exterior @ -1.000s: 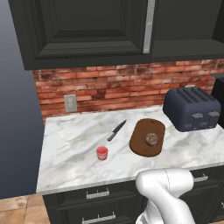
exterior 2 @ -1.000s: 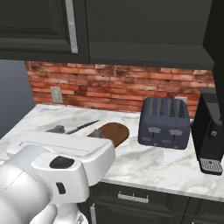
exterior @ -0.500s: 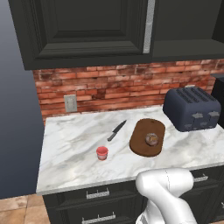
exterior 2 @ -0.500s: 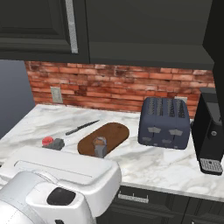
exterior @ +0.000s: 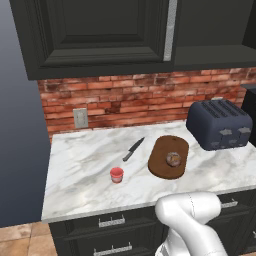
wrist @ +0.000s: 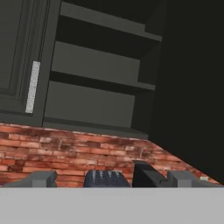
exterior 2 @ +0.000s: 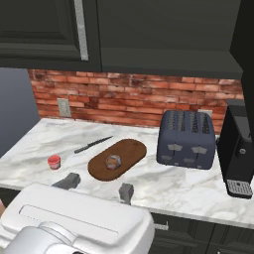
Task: Pick the bread, place it on the cutting board, pick the jam, place it on the counter, and close the cabinet.
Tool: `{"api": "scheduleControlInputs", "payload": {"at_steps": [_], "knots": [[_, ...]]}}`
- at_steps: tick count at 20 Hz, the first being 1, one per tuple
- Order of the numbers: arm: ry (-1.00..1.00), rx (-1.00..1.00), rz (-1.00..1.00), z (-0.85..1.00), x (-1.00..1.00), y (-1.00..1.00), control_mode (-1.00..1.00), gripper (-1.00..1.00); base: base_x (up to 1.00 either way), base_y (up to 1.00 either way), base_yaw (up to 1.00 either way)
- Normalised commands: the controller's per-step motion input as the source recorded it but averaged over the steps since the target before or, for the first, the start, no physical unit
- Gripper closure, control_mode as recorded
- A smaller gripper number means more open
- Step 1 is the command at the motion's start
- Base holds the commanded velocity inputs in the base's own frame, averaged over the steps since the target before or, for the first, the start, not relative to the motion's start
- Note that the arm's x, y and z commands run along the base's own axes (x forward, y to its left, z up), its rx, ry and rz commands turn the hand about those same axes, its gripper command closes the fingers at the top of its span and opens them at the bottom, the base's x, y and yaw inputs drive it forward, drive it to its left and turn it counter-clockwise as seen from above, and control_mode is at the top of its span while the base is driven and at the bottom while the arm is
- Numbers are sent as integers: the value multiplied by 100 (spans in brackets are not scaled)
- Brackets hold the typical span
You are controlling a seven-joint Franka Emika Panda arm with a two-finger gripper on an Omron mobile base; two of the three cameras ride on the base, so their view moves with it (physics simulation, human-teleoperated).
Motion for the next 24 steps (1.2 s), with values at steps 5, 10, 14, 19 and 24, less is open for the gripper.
{"api": "scheduleControlInputs", "payload": {"at_steps": [5,10,14,19,24], "knots": [[0,0,0,2,-19,-11,-100,-100,0,0,0],[-4,0,-2,10,-19,-13,-100,-100,0,0,0],[-4,0,-5,8,-27,-19,-100,-100,0,0,0],[-5,0,0,3,-35,-28,-100,-100,0,0,0],[-3,0,0,0,-37,-15,-100,-100,0,0,0]]}}
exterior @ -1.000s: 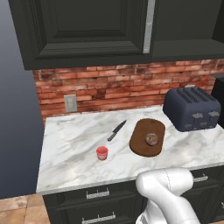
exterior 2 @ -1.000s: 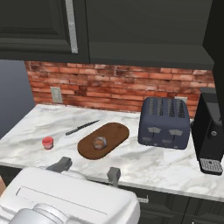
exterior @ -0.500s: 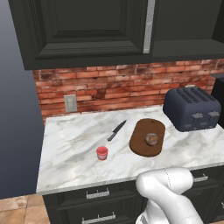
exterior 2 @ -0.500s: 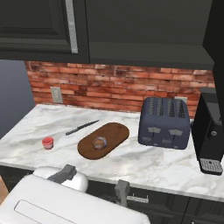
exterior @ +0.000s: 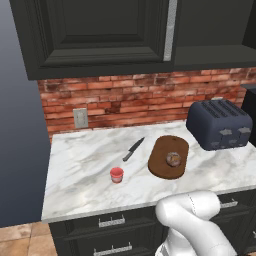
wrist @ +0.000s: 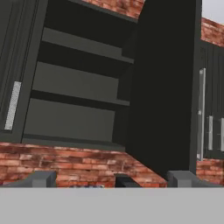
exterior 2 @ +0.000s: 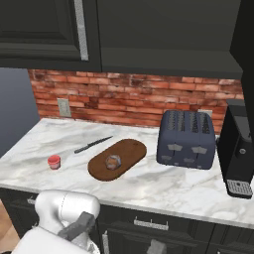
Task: Pick the bread, place it on the cutting board, pick the jam, place it on the counter, and close the cabinet.
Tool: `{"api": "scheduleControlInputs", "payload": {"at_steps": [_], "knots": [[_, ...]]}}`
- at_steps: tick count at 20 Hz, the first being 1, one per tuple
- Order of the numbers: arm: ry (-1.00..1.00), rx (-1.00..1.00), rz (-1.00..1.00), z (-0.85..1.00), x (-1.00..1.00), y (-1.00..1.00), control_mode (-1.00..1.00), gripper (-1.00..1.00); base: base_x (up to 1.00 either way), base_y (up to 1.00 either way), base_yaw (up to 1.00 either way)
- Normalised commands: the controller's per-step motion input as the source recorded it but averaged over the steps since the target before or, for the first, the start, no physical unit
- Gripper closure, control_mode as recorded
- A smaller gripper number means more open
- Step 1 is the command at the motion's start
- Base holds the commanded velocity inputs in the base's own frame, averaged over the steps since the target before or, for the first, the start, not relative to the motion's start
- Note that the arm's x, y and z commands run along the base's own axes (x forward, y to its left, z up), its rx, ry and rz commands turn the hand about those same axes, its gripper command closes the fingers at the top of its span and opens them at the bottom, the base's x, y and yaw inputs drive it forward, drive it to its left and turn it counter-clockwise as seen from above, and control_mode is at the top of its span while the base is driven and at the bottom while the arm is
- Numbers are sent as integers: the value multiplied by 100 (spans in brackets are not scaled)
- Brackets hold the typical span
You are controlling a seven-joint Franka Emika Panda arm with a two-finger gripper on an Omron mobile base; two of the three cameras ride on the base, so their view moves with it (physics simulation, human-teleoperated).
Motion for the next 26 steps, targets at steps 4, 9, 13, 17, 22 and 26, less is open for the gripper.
{"api": "scheduleControlInputs", "payload": {"at_steps": [4,9,13,17,22,26], "knots": [[-1,0,0,0,-37,-10,-100,-100,0,0,0],[0,0,0,0,-22,-15,-100,-100,0,0,0],[0,0,0,0,-8,-30,-100,-100,0,0,0],[0,0,0,0,-1,-33,-100,-100,0,0,0],[1,0,0,0,-1,-25,-100,-100,0,0,0],[0,0,0,0,-1,-20,-100,-100,0,0,0]]}}
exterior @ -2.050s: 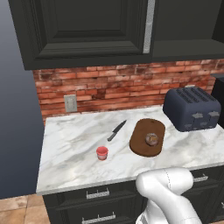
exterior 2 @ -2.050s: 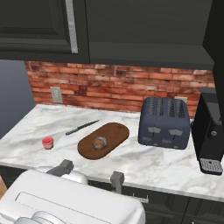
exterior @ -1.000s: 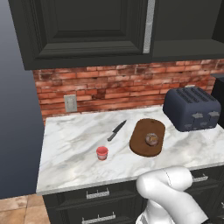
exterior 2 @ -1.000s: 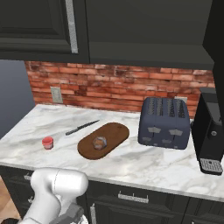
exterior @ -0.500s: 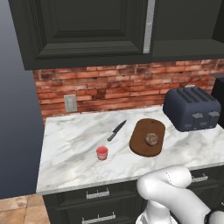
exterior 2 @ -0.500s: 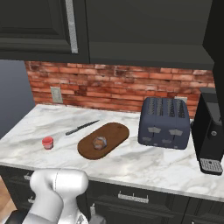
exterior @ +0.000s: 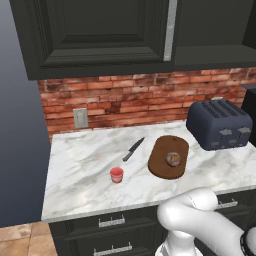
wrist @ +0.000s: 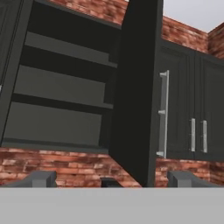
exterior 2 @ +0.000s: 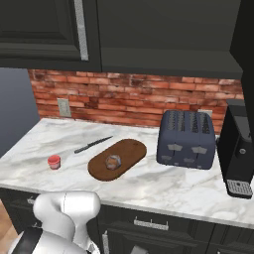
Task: Pick the bread, place it on the cutting board, pick the jam, place it on the counter, and close the cabinet.
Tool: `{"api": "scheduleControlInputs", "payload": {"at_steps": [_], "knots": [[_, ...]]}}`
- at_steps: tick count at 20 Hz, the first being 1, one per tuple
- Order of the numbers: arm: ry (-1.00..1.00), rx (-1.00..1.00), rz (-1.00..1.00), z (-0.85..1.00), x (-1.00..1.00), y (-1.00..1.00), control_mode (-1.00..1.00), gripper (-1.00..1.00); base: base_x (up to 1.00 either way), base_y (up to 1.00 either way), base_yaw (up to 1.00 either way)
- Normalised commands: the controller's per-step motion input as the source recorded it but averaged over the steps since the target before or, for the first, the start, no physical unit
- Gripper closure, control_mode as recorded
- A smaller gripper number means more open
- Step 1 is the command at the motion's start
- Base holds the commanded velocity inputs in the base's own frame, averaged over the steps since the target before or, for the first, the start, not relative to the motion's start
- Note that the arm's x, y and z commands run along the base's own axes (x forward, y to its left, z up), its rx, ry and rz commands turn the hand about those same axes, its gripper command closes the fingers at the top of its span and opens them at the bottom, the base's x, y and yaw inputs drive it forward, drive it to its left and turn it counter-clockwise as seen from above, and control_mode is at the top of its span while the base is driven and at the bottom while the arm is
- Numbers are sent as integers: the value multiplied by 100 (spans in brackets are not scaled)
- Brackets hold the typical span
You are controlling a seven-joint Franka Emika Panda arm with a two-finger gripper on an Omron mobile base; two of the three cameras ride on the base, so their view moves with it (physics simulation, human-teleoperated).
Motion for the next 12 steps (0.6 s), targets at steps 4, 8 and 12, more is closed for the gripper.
{"api": "scheduleControlInputs", "payload": {"at_steps": [4,8,12], "knots": [[0,0,0,0,0,-11,-100,-100,0,0,0],[0,0,0,0,0,-8,-100,-100,0,0,0],[0,0,0,0,0,-9,-100,-100,0,0,0]]}}
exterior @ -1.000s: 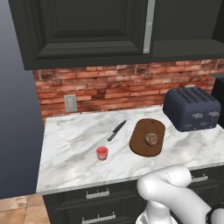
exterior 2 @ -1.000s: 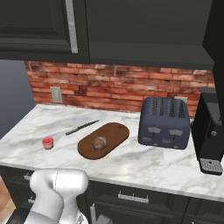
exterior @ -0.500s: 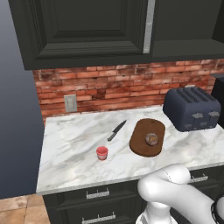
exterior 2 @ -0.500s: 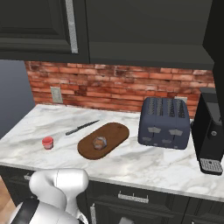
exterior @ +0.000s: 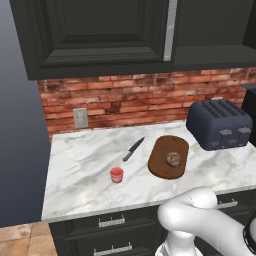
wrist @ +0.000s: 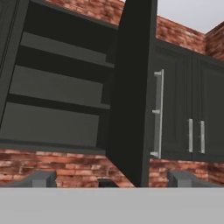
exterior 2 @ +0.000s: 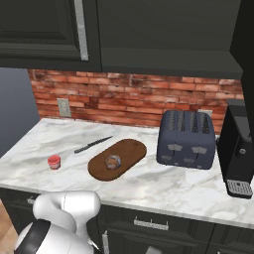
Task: Pick the bread, place it on the cutting board, pick the jam, place it on the counter, and close the cabinet.
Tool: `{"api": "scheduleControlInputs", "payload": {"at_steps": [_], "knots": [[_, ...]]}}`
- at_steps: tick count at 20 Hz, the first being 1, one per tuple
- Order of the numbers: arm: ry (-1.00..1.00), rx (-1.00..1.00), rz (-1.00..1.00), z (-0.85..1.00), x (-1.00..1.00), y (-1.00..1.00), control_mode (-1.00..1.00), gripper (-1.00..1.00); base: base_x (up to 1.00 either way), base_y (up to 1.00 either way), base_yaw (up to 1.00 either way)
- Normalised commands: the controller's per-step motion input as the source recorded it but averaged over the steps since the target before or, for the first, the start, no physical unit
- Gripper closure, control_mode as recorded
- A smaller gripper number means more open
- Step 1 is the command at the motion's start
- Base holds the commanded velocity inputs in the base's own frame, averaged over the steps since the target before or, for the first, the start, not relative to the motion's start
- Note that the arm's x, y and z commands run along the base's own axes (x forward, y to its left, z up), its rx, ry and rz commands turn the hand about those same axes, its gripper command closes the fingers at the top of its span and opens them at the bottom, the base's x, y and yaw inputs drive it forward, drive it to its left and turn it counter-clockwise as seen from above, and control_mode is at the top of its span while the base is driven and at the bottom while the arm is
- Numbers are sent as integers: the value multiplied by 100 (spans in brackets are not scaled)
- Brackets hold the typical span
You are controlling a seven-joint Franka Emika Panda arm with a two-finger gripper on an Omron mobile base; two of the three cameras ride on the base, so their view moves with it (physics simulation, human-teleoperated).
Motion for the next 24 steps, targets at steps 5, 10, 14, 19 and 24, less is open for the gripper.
{"api": "scheduleControlInputs", "payload": {"at_steps": [5,10,14,19,24], "knots": [[0,0,0,0,0,-12,-100,-100,0,0,0],[0,0,0,0,0,-14,-100,-100,0,0,0],[0,0,-2,0,0,-16,-100,-100,0,0,0],[0,0,-1,0,0,-22,-100,-100,0,0,0],[0,0,0,0,0,-21,-100,-100,0,0,0]]}}
